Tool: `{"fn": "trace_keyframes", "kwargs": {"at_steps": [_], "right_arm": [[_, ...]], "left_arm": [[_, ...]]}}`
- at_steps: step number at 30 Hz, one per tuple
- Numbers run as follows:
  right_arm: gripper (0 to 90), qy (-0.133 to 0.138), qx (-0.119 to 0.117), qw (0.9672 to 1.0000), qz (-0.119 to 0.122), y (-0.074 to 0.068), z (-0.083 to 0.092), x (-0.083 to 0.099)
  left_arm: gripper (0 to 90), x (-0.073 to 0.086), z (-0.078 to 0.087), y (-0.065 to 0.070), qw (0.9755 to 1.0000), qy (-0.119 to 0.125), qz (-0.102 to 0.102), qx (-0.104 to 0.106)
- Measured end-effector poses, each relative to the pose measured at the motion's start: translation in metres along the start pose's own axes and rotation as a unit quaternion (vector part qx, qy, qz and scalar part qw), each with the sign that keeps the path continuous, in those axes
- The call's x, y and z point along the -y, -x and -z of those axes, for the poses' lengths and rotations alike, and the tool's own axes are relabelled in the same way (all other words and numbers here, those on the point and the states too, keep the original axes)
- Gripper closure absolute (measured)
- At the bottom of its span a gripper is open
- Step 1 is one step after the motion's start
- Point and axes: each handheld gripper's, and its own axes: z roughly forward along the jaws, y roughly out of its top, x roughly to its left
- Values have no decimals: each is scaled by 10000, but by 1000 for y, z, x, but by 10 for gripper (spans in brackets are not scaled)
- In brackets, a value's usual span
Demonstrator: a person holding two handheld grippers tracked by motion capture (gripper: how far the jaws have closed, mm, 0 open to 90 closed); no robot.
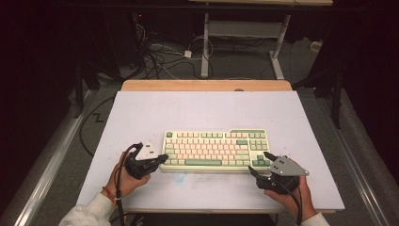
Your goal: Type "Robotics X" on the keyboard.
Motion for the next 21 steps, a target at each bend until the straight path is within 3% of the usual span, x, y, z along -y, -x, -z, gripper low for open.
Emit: {"fn": "trace_keyframes", "kwargs": {"at_steps": [6,13,21], "right_arm": [[296,-47,1,10000,14,-1,-2,1],[298,-23,-12,10000,-31,1,-2,1],[297,-90,-15,9999,71,0,-2,2]], "left_arm": [[876,-26,-19,6,9996,-38,-242,153],[876,-62,-46,18,9974,-94,-584,419],[876,-78,-70,32,9948,-279,-881,421]]}}
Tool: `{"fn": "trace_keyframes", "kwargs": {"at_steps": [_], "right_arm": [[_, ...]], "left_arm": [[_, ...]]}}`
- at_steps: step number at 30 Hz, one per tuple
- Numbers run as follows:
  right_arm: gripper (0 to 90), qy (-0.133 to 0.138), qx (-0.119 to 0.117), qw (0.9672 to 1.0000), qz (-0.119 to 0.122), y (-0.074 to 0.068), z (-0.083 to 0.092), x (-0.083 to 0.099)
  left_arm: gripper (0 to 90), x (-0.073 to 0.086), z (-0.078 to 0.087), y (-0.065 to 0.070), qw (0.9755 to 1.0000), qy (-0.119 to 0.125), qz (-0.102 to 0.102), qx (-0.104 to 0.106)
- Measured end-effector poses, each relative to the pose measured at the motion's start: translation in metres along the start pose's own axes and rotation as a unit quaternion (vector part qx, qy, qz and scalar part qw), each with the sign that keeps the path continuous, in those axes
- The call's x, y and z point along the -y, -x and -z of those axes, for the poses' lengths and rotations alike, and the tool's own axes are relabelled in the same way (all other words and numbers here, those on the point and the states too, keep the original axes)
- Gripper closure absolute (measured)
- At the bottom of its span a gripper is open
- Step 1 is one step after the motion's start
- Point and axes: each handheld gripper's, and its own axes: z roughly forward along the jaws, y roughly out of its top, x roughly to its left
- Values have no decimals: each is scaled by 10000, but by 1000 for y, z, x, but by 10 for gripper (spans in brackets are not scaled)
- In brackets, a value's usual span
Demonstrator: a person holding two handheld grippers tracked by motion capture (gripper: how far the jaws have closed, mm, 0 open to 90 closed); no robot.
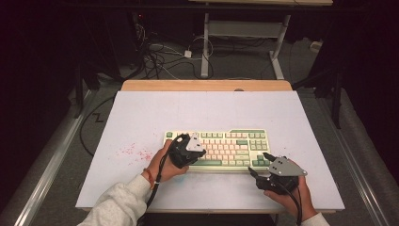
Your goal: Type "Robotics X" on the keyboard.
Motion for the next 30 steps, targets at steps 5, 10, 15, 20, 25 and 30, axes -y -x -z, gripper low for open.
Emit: {"fn": "trace_keyframes", "kwargs": {"at_steps": [5,10,15,20,25,30], "right_arm": [[297,-27,-10,10000,-14,1,-1,1],[298,-68,-62,9999,44,0,-3,2],[298,-136,-77,9998,82,-2,-5,2],[298,-98,-59,9999,100,0,-3,1],[299,-70,-34,10000,53,2,-1,1],[300,-44,-9,10000,33,3,0,0]], "left_arm": [[876,-2,-7,-1,10000,-70,8,22],[876,-2,-11,0,9998,-198,-54,0],[875,-1,-18,3,9994,-302,-140,4],[867,-1,-5,0,9997,-154,-159,-86],[824,7,15,-4,9996,162,-122,-211],[742,25,36,-9,9978,452,-58,-491]]}}
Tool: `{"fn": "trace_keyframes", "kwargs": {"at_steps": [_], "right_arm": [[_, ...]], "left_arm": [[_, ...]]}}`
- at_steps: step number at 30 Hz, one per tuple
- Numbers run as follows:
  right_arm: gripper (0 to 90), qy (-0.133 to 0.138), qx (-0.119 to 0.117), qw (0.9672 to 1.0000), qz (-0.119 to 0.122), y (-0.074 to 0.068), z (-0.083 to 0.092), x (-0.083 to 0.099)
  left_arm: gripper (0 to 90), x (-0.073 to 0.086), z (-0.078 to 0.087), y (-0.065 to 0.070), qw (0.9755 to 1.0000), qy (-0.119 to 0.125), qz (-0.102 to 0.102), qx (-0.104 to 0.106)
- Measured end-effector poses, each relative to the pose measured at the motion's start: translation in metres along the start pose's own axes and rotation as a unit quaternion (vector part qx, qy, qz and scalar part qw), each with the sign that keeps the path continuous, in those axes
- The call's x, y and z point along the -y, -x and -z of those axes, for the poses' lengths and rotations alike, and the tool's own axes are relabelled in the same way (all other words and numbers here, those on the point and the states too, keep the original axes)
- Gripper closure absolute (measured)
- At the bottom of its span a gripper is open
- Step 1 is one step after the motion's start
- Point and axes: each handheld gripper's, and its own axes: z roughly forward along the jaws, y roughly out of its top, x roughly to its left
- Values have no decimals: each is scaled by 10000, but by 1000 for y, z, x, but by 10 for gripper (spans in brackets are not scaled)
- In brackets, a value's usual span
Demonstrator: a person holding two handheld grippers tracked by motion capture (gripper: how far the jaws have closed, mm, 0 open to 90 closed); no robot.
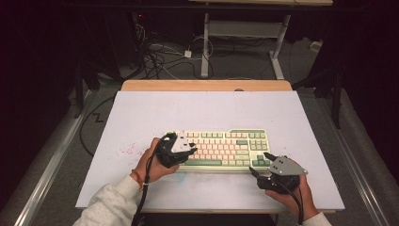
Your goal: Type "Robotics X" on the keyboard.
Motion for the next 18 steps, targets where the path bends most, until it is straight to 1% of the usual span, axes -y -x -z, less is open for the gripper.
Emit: {"fn": "trace_keyframes", "kwargs": {"at_steps": [2,3,4,5,6,7,8,9,11,12,14,16,18], "right_arm": [[301,-15,14,10000,6,0,0,0],[301,-10,1,10000,19,0,0,0],[301,-9,12,10000,1,0,0,-1],[301,-5,14,10000,-3,0,0,-1],[301,-1,10,10000,-13,0,0,-1],[301,-2,11,10000,-13,0,0,-1],[301,-2,11,10000,-13,0,0,-1],[301,2,14,10000,-7,0,0,-1],[304,18,-3,10000,-28,1,0,-1],[304,18,-3,10000,-28,1,0,-1],[306,30,-5,10000,-45,1,0,-1],[306,34,-8,10000,-42,1,0,-1],[306,23,12,10000,-41,1,0,-2]], "left_arm": [[672,7,8,-3,9998,96,74,-176],[640,11,11,-4,9996,150,106,-215],[515,14,15,-5,9992,227,119,-317],[461,18,18,-5,9984,281,133,-462],[413,22,21,-5,9979,313,136,-545],[363,31,25,-5,9967,341,162,-718],[319,31,25,-5,9967,341,162,-718],[319,35,27,-4,9959,359,186,-804],[238,44,31,-4,9955,408,199,-832],[238,47,34,-4,9953,409,212,-850],[205,53,39,-4,9947,441,255,-899],[190,59,43,-4,9941,436,304,-948],[176,64,45,-3,9941,408,302,-960]]}}
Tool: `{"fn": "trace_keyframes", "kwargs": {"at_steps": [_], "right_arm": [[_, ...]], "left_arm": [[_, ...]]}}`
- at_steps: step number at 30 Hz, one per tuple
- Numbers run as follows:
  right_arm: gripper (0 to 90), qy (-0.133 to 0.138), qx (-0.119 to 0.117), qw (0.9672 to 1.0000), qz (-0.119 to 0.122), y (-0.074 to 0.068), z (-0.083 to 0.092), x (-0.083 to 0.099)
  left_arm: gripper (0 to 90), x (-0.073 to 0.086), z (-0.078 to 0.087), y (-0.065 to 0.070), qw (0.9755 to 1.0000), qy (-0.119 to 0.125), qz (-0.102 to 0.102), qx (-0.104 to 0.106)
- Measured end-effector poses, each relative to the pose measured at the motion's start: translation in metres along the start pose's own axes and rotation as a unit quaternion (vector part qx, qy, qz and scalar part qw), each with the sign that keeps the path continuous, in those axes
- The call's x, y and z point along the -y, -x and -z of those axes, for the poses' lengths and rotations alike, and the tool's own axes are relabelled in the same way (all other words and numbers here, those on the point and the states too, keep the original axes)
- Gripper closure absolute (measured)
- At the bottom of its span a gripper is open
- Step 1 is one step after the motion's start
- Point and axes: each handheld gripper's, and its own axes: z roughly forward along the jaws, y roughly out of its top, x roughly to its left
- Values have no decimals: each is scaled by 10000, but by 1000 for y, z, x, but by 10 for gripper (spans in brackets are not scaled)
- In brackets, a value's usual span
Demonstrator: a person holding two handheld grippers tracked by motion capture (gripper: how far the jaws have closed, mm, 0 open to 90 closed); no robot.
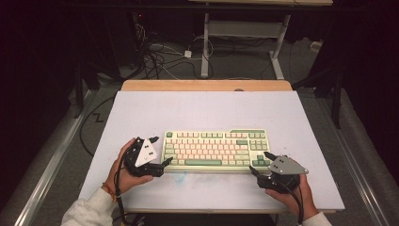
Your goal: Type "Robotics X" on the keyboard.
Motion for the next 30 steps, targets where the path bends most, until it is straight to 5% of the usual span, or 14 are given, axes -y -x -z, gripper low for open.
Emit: {"fn": "trace_keyframes", "kwargs": {"at_steps": [9,17,25,26,30], "right_arm": [[312,33,-20,10000,-22,2,-1,-3],[376,107,-104,9998,-113,4,-5,-12],[695,-6,-489,9987,-135,7,-19,-32],[785,-82,-634,9980,-17,4,-26,-39],[868,-188,-827,9963,151,-3,-43,-52]], "left_arm": [[176,30,6,3,9992,-345,80,-202],[176,42,13,5,9985,-431,293,-170],[176,43,12,6,9983,-480,322,-121],[176,43,12,6,9982,-490,317,-128],[176,43,10,7,9980,-550,288,-86]]}}
